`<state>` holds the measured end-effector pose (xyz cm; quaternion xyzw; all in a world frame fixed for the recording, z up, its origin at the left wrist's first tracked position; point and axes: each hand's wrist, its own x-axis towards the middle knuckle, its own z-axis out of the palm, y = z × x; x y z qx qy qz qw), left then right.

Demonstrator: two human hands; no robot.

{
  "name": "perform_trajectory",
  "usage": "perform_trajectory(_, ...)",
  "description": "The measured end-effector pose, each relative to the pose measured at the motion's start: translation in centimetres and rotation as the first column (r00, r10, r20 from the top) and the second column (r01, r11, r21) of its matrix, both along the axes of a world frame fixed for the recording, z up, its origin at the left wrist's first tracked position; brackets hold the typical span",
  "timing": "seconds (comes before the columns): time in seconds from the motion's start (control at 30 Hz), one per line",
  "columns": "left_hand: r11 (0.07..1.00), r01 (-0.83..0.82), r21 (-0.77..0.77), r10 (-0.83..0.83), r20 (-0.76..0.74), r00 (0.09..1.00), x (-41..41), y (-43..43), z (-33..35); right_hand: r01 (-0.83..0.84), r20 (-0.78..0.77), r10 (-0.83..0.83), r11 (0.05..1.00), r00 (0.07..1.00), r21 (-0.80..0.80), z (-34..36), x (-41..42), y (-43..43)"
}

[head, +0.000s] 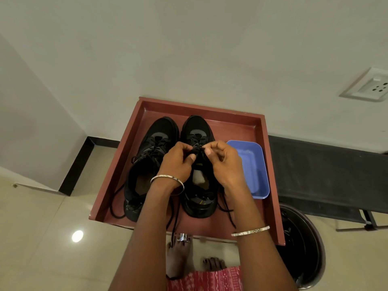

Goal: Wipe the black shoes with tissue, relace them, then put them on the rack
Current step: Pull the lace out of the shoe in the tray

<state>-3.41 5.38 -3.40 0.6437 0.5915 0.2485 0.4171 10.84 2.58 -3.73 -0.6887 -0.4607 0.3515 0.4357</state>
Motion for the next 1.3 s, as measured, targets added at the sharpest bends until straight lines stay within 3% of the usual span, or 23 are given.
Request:
perform_trajectory(0.17,0.998,0.046,-0.038,-0.051,-0.153,0.987,-0.4,0.0,-0.2,-0.065,0.067,0.084,0.967,0.994,-0.246,-0.6,3.2,-0.9)
perform_trajectory(0.37,0.996,-0.008,-0.091,0.008,-0.003,1.0,-0.9,0.0,0.1,-0.093,0.13,0.14,0.945,0.981,-0.315,-0.7,3.4,-1.1)
perform_trajectory(0.43,0.996,-0.002,-0.091,0.006,0.046,0.999,-1.1,0.0,0.2,-0.09,0.106,0.125,0.954,0.986,-0.286,-0.4,3.1,-1.1)
perform_trajectory(0.6,0.994,-0.057,-0.098,0.068,0.113,0.991,-0.4,0.2,0.3,-0.07,-0.176,0.048,0.99,0.983,-0.122,1.5,2.7,-1.3)
perform_trajectory(0.73,0.995,-0.055,-0.082,0.048,-0.075,0.996,1.3,-0.4,0.4,-0.062,-0.392,0.036,0.997,0.919,-0.053,4.9,2.6,-1.7)
perform_trajectory(0.9,0.988,-0.066,-0.137,0.033,-0.229,0.973,2.6,-0.9,0.2,-0.032,-0.446,0.049,0.998,0.894,0.046,10.3,2.7,-2.1)
perform_trajectory(1.1,0.97,-0.087,-0.225,0.025,-0.266,0.964,2.4,-1.6,0.8,0.049,-0.529,0.012,0.994,0.848,0.102,18.4,2.6,-0.9)
perform_trajectory(1.3,0.974,-0.1,-0.204,0.03,-0.323,0.946,2.4,-2.4,0.9,0.118,-0.582,-0.005,0.981,0.813,0.156,22.5,1.2,-0.6)
